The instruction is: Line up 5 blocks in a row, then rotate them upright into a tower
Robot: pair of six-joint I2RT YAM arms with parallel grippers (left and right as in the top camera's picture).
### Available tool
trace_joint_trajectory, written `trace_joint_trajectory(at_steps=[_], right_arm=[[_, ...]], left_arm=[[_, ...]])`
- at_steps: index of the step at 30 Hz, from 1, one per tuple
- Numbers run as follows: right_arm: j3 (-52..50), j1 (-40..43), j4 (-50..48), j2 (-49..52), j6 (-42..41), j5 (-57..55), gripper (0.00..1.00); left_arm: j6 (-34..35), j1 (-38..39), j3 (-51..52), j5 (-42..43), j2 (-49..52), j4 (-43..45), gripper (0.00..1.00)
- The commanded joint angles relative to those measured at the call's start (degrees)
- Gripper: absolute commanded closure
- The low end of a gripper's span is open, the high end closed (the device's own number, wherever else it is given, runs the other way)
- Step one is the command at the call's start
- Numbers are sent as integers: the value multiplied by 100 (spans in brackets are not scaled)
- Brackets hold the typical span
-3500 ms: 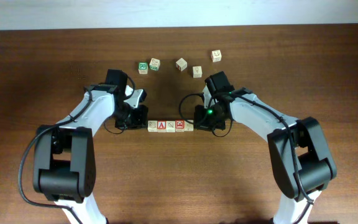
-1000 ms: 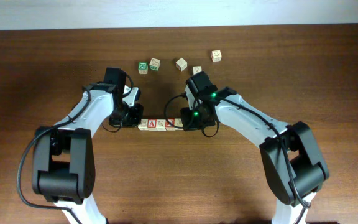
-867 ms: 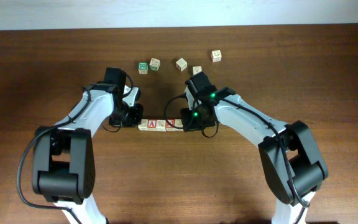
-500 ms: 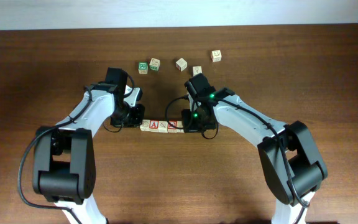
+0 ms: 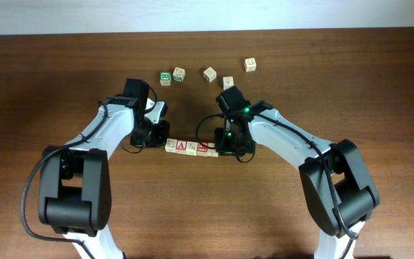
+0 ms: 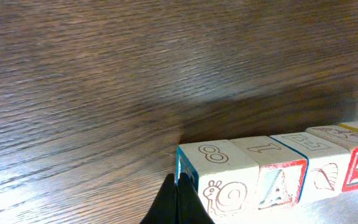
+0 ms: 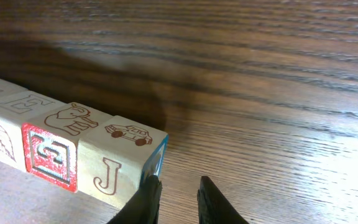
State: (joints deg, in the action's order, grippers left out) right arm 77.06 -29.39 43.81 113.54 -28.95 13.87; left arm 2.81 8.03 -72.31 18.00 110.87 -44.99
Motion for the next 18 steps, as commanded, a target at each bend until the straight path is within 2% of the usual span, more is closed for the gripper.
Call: trace_joint_trajectory(at_steps=[1, 7, 18], right_arm=[[162, -125, -68, 42, -52, 37, 78], [160, -133, 39, 42, -55, -264, 78], [160, -133, 232, 42, -46, -710, 78]], left_arm=[[42, 210, -81, 772, -107, -7, 100], [42, 210, -81, 726, -107, -11, 100], [236, 210, -83, -284, -107, -199, 100]])
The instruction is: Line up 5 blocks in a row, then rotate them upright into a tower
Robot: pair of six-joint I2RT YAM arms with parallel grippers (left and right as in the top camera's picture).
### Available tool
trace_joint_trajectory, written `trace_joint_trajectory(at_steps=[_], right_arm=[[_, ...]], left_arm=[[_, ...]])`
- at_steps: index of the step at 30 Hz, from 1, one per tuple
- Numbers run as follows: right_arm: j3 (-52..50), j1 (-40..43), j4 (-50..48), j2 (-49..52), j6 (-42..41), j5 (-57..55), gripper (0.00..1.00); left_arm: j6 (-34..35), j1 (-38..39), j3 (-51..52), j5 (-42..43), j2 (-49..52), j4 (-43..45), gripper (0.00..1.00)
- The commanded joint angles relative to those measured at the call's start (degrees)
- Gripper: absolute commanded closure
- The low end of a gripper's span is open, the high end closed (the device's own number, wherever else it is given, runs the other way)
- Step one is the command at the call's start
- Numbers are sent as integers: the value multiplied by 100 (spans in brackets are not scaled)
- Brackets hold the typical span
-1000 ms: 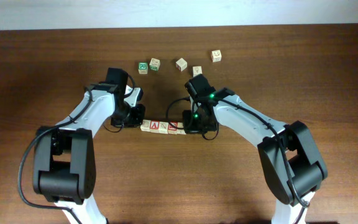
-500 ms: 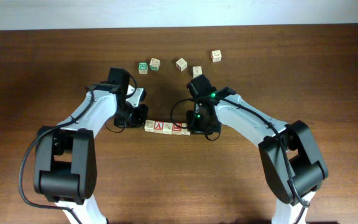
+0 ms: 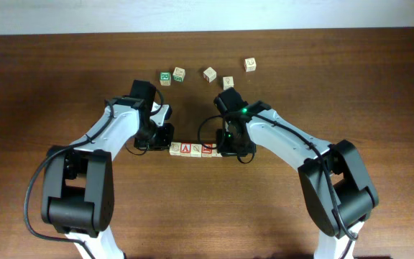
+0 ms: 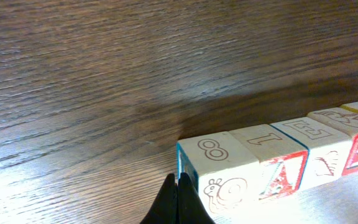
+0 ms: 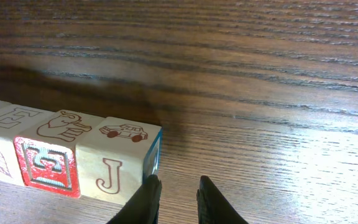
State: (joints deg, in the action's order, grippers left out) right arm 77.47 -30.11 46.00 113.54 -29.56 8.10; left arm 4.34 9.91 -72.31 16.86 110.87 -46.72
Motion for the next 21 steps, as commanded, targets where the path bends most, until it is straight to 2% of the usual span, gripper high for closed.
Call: trace_joint_trajectory(at_steps=[1, 9, 11, 14, 16, 18, 21], right_arm=[[118, -59, 22, 42, 17, -133, 78], [120, 24, 181, 42, 13, -358, 80], [164, 365, 164, 33, 236, 393, 90], [184, 938, 160, 28, 901, 1530, 93], [184, 1261, 162, 28, 1515, 2369, 95], [181, 1414, 186, 31, 1762, 2623, 96], [107, 1447, 162, 31, 1888, 2623, 95]], left_arm=[[83, 22, -83, -173, -107, -28, 100], [240, 22, -83, -734, -107, -114, 100], [238, 22, -83, -732, -107, -111, 100], [227, 22, -83, -704, -107, -107, 100], [96, 22, -83, -308, -107, -74, 100], [-79, 22, -81, 190, -107, 7, 100], [-81, 15, -81, 286, -107, 98, 100]])
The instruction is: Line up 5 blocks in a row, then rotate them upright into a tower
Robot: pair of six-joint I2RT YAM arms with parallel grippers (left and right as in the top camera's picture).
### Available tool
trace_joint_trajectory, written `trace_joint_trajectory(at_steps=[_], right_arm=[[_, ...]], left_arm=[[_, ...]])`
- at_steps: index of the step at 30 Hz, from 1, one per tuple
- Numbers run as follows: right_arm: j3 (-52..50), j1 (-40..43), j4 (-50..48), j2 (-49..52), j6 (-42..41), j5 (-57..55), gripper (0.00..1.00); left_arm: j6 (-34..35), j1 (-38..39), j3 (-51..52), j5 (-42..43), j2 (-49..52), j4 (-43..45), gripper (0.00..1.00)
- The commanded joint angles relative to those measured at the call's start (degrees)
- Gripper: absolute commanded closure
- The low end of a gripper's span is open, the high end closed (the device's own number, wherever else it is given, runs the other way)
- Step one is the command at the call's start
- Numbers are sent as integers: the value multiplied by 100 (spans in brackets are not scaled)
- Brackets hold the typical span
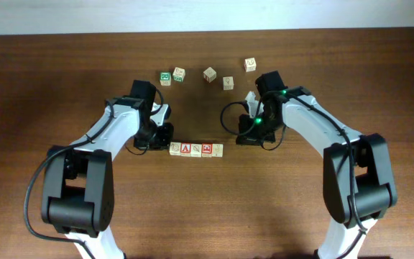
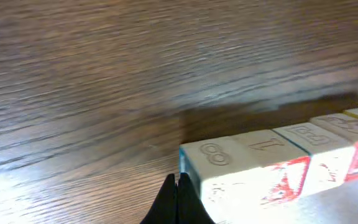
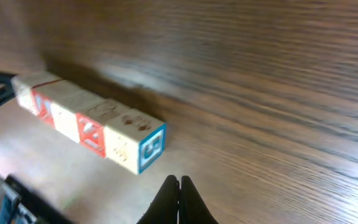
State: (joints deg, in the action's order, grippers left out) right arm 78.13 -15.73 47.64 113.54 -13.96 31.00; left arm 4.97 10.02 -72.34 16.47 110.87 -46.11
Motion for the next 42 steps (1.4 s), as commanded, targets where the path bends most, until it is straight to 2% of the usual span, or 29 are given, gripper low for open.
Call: trace_joint_trajectory(at_steps=[1, 10, 15, 19, 33, 42], right_arm=[[-20, 4, -55, 31, 328, 332, 95], [-354, 490, -332, 31, 822, 1178, 96], [-1244, 487, -1497, 31, 785, 1578, 95], [-1812, 498, -2378, 31, 404, 1620, 95], [-1812, 481, -2603, 31, 260, 1620, 95], [-1812, 389, -2712, 31, -24, 1554, 95]], left_arm=[[-162, 4, -79, 326, -107, 46, 100], [-199, 4, -79, -129, -107, 63, 100], [-201, 4, -76, -190, -107, 33, 100], [-201, 4, 118, -188, -107, 44, 100], [-199, 4, 203, 378, -107, 177, 100], [-199, 4, 203, 372, -107, 247, 100]])
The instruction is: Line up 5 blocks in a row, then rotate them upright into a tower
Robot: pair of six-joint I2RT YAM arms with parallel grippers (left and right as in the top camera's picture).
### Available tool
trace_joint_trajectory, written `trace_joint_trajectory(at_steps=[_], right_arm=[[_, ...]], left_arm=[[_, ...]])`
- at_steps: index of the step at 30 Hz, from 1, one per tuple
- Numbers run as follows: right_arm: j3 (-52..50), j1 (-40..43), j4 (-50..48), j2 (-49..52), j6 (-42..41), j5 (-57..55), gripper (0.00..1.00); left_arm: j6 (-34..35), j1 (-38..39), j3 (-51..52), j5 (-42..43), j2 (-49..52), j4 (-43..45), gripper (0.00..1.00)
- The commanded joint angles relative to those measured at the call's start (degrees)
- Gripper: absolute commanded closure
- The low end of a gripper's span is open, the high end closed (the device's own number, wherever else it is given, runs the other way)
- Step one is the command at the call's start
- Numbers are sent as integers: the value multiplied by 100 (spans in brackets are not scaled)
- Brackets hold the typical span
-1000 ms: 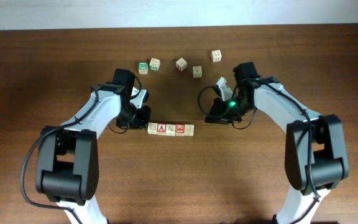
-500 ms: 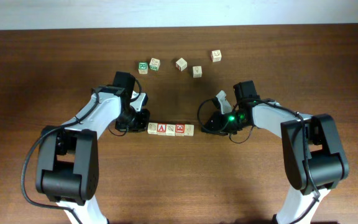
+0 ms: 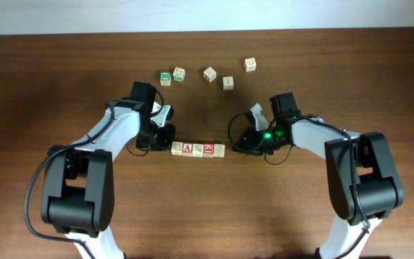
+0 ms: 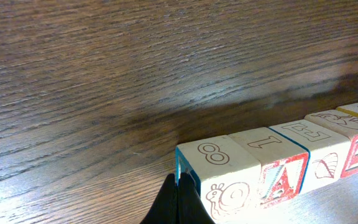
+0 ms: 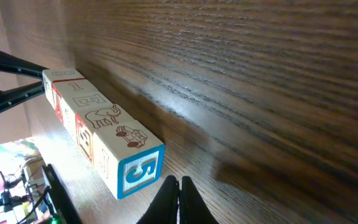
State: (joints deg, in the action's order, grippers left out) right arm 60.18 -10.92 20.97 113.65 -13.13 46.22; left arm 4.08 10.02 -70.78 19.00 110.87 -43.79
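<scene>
A row of several lettered wooden blocks (image 3: 198, 150) lies end to end at mid-table. My left gripper (image 3: 167, 143) is shut, and its tip (image 4: 178, 194) touches the blue left end face of the "8"/snail block (image 4: 219, 171). My right gripper (image 3: 240, 143) is also shut and empty. It is low over the wood (image 5: 179, 190), just off the blue-faced end block (image 5: 138, 171) at the row's right end, without touching it. The rest of the row (image 5: 82, 109) runs away from it toward the left arm.
Several loose blocks lie at the back of the table: a green one (image 3: 165, 78), others (image 3: 179, 73) (image 3: 209, 73) (image 3: 228, 83) and one far right (image 3: 250, 65). Both arms flank the row on the brown wooden table (image 3: 63, 86).
My right gripper has moved lower and closer to the row's right end, still shut. The left gripper stays shut at the left end. The row has barely moved.
At first both grippers stood at the row's ends, the left shut against the "8" block and the right slightly open beside the "J" block. The row then sat slightly further right. Later the right gripper was shut, away to the right; now it is back near that end.
</scene>
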Motion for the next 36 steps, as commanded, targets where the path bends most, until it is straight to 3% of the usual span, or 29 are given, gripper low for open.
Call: trace_joint_trajectory(at_steps=[1, 18, 36], right_arm=[[-17, -146, -74, 20, -258, -24, 95], [-17, -380, -85, 20, -841, -181, 95], [-17, -522, -155, -15, -820, -31, 95]], left_arm=[[-109, 4, 48, 118, -107, 13, 100], [-68, 7, 48, 120, -107, -13, 100], [-68, 7, 48, 120, -107, -39, 100]])
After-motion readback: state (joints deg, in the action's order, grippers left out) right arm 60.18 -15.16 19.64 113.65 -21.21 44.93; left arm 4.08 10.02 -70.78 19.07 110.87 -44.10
